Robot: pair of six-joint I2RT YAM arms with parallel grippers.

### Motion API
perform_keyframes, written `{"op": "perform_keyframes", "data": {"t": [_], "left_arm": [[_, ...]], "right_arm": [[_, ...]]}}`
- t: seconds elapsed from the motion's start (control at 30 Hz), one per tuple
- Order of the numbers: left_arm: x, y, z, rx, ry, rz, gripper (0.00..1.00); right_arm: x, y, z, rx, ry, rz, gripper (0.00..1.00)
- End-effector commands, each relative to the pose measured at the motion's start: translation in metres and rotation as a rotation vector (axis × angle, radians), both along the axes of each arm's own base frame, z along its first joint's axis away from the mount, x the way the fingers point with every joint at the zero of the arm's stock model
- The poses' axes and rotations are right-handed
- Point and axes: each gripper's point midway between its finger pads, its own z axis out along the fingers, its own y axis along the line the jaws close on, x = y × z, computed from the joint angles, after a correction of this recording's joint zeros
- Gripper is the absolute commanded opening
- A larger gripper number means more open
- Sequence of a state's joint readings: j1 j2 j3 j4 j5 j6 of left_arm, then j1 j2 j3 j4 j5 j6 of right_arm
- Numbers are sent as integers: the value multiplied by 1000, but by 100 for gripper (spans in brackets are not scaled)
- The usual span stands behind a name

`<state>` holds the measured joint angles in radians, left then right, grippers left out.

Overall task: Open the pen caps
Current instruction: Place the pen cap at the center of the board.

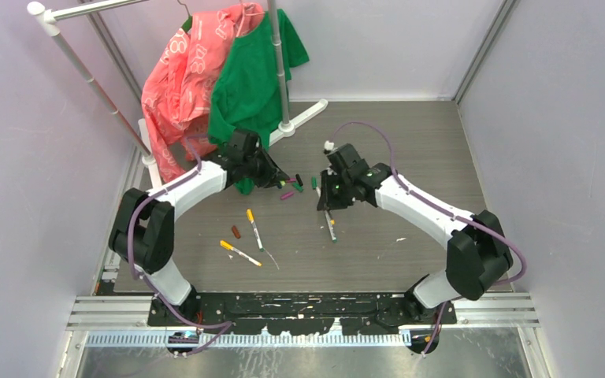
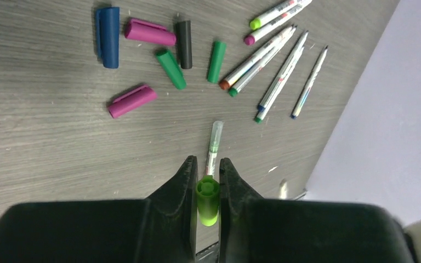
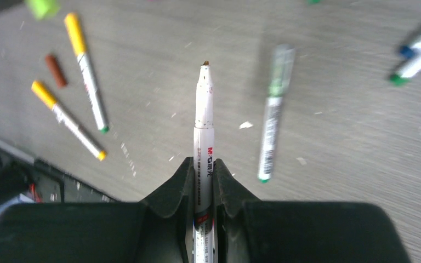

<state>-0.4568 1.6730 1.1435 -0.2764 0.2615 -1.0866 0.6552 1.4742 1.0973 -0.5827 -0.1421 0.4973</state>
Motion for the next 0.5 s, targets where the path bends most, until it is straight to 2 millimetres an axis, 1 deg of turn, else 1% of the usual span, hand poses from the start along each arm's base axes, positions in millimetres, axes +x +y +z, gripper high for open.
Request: {"op": "perform_keyframes", "data": {"t": [0.0, 0.1, 0.2, 0.43, 0.47], "left_arm": [[-15, 0, 1, 156, -25, -148, 0], [-25, 3, -14, 260, 10, -198, 0], [-32, 7, -26, 341, 42, -230, 1], [-35, 13, -46, 423, 74, -261, 12], [-35, 13, -48, 433, 77, -266, 13]], "right_arm": [[46, -28, 11, -33, -76, -202, 1], [68, -45, 1, -101, -98, -302, 1], [88, -56, -9, -160, -103, -374, 2], [124, -73, -38, -286, -105, -480, 5], [128, -74, -39, -293, -108, -489, 5]]}}
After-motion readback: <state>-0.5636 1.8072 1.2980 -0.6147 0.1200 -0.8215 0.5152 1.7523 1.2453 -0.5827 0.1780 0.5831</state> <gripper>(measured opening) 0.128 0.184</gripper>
